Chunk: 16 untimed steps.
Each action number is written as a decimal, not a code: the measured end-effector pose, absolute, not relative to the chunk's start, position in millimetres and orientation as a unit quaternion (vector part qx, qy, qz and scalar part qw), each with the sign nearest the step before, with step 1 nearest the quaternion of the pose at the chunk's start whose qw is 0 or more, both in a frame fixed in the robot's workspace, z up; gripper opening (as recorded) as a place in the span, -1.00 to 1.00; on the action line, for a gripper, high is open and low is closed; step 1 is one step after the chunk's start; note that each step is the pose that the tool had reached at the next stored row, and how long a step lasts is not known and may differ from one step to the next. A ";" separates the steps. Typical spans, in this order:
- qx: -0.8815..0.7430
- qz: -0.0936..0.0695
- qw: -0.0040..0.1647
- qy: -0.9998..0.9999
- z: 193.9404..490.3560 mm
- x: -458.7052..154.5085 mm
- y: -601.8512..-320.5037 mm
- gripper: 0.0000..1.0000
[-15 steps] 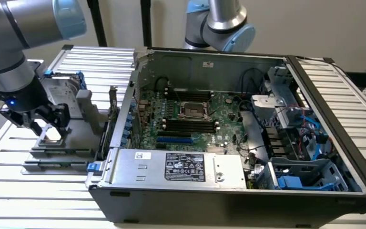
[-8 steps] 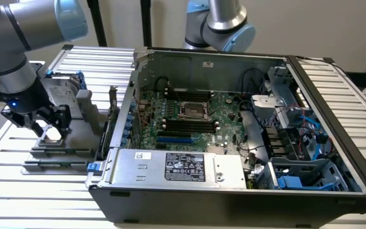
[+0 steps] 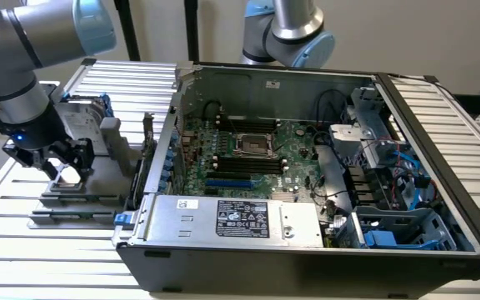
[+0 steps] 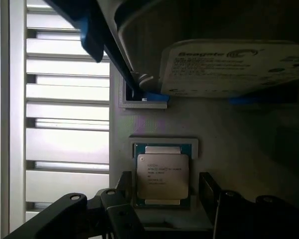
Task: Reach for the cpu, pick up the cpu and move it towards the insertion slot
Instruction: 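Pick up the cpu and move it towards the insertion slot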
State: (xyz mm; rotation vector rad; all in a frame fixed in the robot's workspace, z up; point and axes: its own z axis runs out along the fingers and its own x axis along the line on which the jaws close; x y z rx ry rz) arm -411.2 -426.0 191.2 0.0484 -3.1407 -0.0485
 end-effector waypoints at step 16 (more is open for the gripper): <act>0.015 -0.009 0.000 -1.000 187.5 -411.4 -420.4 0.30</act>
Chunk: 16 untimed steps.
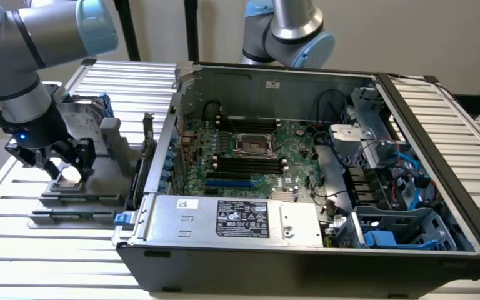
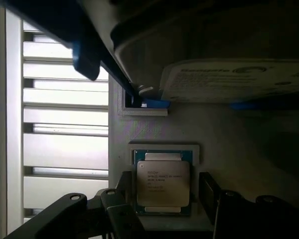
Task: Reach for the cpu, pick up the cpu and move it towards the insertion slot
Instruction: 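Pick up the cpu and move it towards the insertion slot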
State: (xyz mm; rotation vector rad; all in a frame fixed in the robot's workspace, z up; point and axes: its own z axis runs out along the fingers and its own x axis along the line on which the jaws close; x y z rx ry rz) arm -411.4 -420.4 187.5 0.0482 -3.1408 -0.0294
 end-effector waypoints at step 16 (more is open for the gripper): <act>0.015 0.000 0.000 -1.000 186.7 -411.7 -420.0 0.08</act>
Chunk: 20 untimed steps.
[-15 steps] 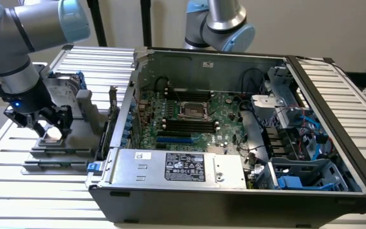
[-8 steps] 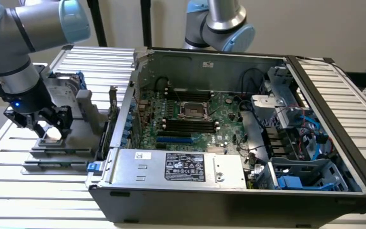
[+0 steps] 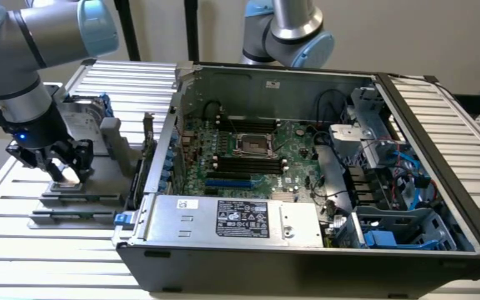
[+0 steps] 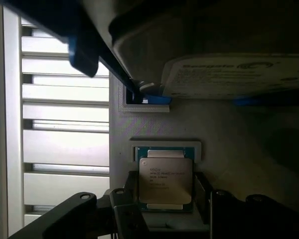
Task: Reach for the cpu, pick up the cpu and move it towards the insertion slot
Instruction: 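Pick up the cpu and move it towards the insertion slot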
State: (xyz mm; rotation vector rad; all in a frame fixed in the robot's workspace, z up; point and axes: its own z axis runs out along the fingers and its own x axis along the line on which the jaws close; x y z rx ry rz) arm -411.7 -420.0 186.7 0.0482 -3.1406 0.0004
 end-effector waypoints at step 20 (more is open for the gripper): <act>0.015 0.000 0.002 -1.000 217.7 -410.6 -420.0 0.08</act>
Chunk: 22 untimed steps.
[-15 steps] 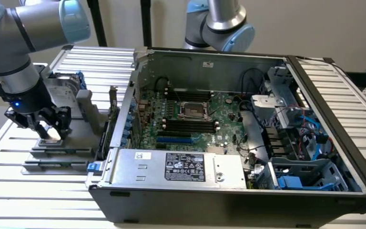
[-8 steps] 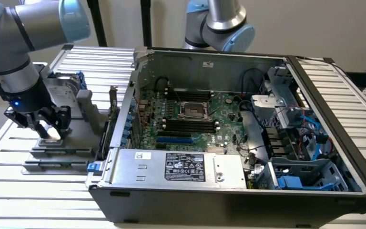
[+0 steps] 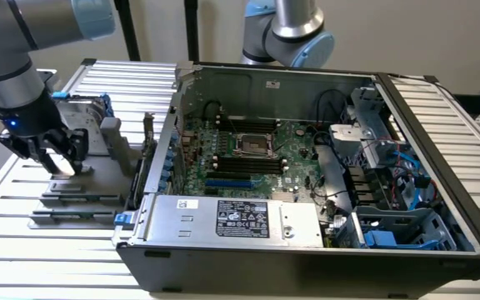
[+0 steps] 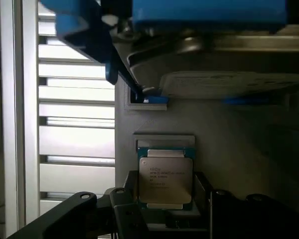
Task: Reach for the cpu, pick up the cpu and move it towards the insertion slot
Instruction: 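Pick up the cpu and move it towards the insertion slot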
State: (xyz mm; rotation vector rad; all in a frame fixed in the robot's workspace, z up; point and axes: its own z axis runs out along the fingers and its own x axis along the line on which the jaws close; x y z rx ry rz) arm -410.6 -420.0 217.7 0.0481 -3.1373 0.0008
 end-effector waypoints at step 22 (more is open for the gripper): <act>0.016 0.000 0.010 -1.000 317.9 -376.1 -420.0 0.08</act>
